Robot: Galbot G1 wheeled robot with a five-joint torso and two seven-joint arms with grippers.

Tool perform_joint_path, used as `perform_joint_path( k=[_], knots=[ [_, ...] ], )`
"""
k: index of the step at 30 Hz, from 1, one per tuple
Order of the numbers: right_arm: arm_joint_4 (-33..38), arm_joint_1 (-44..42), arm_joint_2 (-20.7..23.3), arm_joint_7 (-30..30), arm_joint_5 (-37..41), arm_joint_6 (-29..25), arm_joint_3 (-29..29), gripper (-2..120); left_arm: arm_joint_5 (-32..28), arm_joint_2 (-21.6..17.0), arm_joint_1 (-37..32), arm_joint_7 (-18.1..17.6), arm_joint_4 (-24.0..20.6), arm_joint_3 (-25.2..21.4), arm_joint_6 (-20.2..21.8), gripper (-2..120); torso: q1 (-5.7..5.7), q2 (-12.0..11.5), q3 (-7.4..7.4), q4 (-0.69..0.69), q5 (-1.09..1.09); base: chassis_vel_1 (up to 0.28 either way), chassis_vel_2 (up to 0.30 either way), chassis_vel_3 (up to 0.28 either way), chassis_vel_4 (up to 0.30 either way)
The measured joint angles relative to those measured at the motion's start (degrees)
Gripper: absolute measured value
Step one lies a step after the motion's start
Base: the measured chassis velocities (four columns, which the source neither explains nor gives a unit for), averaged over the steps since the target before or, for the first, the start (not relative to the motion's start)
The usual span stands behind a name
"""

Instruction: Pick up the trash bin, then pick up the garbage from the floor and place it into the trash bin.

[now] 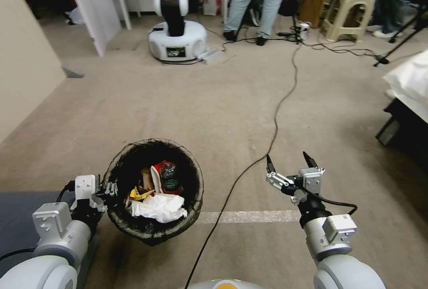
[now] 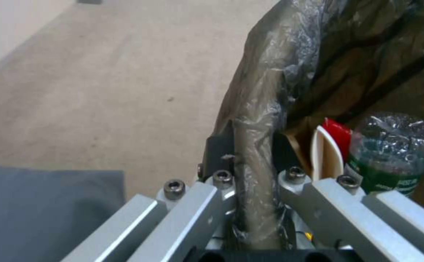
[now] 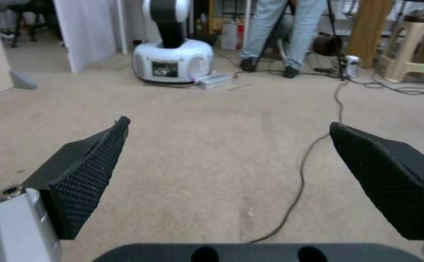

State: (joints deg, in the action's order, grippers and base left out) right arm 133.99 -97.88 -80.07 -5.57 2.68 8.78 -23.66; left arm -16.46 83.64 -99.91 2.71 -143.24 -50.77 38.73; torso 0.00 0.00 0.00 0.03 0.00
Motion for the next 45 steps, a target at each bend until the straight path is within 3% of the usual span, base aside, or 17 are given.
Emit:
perform_joint_path(
  k=[5, 20, 29, 35, 45],
  knots=[
    [-0.1, -0.12, 0.03, -0.04, 0.02, 0.0, -0.02, 100, 0.25, -0.89, 0.2, 0.01, 0.0, 0.56, -0.18, 1, 0.0, 0.0, 0.0, -0.05, 0.0, 0.009, 0.006, 0.011, 0.017],
    [-1.67, 1.46, 1.51, -0.15, 0.76, 0.51, 1.88, 100, -4.77, -5.17, 0.59, 0.39, 1.46, 2.32, 2.75, 1, 0.0, 0.0, 0.0, -0.02, 0.0, 0.0, 0.0, 0.0, 0.0],
    [-2.42, 2.24, 2.11, -0.24, 1.09, 0.74, 2.75, 100, -4.75, -5.07, 1.91, -1.77, 5.78, 4.01, 3.37, 1, 0.0, 0.0, 0.0, -0.02, 0.0, 0.0, 0.0, 0.0, 0.0],
    [-2.5, 2.25, 1.97, -0.32, 1.24, 0.77, 3.0, 100, -9.07, -4.4, 2.87, -6.24, 8.79, 5.25, 3.39, 1, 0.0, 0.0, 0.0, -0.03, 0.0, 0.0, 0.0, 0.0, 0.0],
    [-2.92, 2.36, 2.07, -0.33, 1.54, 0.87, 3.46, 100, -9.64, -4.05, 4.39, -8.48, 12.79, 6.58, 3.49, 1, 0.0, 0.0, 0.0, -0.03, 0.01, 0.0, 0.0, 0.0, 0.0]
  ],
)
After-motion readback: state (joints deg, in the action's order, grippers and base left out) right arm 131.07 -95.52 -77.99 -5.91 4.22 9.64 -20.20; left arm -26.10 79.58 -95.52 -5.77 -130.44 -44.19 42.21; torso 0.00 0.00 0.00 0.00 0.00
